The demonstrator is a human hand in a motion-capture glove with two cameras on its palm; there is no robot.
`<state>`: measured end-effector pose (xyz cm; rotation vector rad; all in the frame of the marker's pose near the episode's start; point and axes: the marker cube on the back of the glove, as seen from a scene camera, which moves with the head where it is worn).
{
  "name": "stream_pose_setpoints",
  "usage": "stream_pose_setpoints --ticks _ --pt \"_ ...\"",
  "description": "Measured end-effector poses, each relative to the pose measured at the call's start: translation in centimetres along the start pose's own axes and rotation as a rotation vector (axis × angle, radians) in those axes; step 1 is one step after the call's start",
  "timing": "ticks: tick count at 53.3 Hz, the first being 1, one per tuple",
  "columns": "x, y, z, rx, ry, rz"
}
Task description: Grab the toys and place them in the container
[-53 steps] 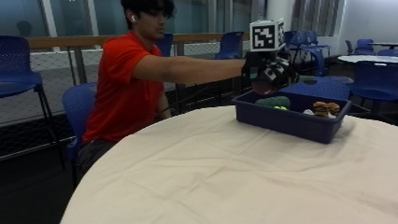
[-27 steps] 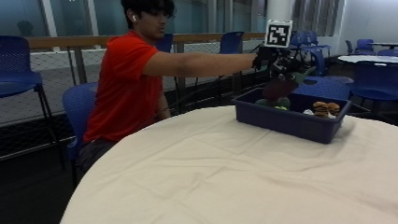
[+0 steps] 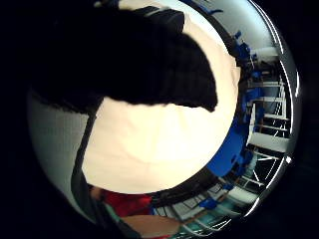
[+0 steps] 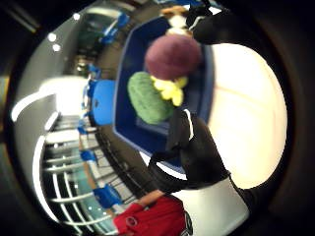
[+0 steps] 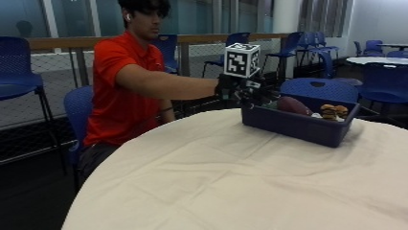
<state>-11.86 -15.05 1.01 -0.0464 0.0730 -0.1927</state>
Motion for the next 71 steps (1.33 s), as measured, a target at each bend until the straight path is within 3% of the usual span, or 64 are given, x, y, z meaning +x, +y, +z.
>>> stream_pose_setpoints --ticks 42,71 --pt "14.3 11.3 4.2 0.027 -0.054 0.15" --pt "15.3 14.9 3.6 0.051 -0.095 0.173"
